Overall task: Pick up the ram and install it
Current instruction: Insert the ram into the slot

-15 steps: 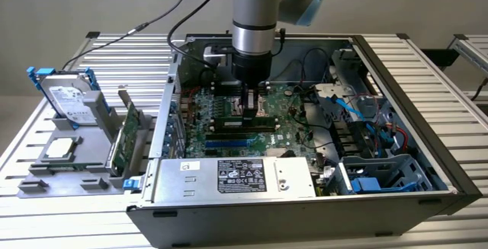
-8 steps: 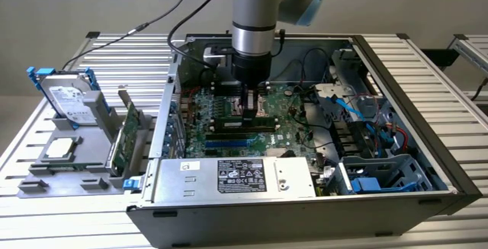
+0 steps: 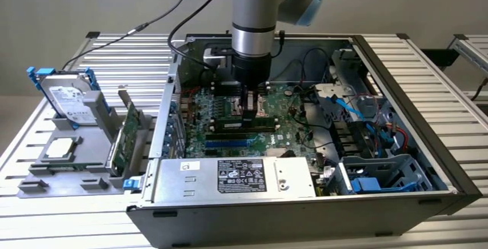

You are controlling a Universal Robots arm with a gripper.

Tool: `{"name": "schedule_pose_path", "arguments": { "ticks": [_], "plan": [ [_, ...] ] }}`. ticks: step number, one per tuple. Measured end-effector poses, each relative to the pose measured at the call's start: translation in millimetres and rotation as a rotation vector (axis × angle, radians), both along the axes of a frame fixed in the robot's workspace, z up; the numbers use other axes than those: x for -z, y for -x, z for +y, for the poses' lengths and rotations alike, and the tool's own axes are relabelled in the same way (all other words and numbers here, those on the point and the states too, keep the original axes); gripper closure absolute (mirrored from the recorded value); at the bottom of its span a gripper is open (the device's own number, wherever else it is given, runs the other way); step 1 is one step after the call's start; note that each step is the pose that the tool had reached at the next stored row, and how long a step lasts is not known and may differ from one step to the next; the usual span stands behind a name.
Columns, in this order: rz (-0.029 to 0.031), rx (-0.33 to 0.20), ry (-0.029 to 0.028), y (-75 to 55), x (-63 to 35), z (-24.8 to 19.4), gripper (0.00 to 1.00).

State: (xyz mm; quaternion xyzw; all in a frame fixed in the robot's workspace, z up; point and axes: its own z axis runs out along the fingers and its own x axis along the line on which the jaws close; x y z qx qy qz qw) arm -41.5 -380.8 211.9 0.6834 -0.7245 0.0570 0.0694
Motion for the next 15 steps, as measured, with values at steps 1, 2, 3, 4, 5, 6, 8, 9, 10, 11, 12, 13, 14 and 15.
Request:
{"name": "schedule_pose_path", "arguments": {
  "ticks": [1, 2, 3, 4, 5, 6, 8, 9, 10, 11, 12, 13, 14, 15],
  "plan": [
    [0.0, 0.0, -0.0001, 0.0, 0.0, 0.1, 0.86],
    [-0.0001, 0.0, -0.0001, 0.1, 0.1, 0.3, 0.86],
    [-0.0005, 0.0, -0.0008, 0.0, 0.2, 0.5, 0.86],
    [-0.0004, 0.0, -0.0006, 0.1, 0.3, 0.6, 0.86],
    [-0.0003, 0.0, -0.0004, 0.1, 0.2, 0.6, 0.86],
    [-0.0001, 0.0, -0.0002, 0.1, 0.1, 0.6, 0.86],
    [0.0002, 0.0, 0.0002, 0.2, 0.3, 0.6, 0.86],
    [0.0002, 0.0, 0.0004, 0.2, 0.6, 0.6, 0.86],
    [0.0001, 0.0, 0.0006, 0.2, 0.8, 0.6, 0.86],
    [0.0001, 0.0, 0.0007, 0.2, 0.9, 0.6, 0.86],
    [0.0001, 0.0, 0.0008, 0.2, 0.9, 0.6, 0.86],
    [0.0002, 0.0, 0.0007, 0.2, 1.0, 0.6, 0.86],
    [0.0001, 0.0, 0.0006, 0.2, 1.1, 0.6, 0.85],
    [0.0, 0.0, 0.0008, 0.2, 1.2, 0.6, 0.78]
  ]
}}
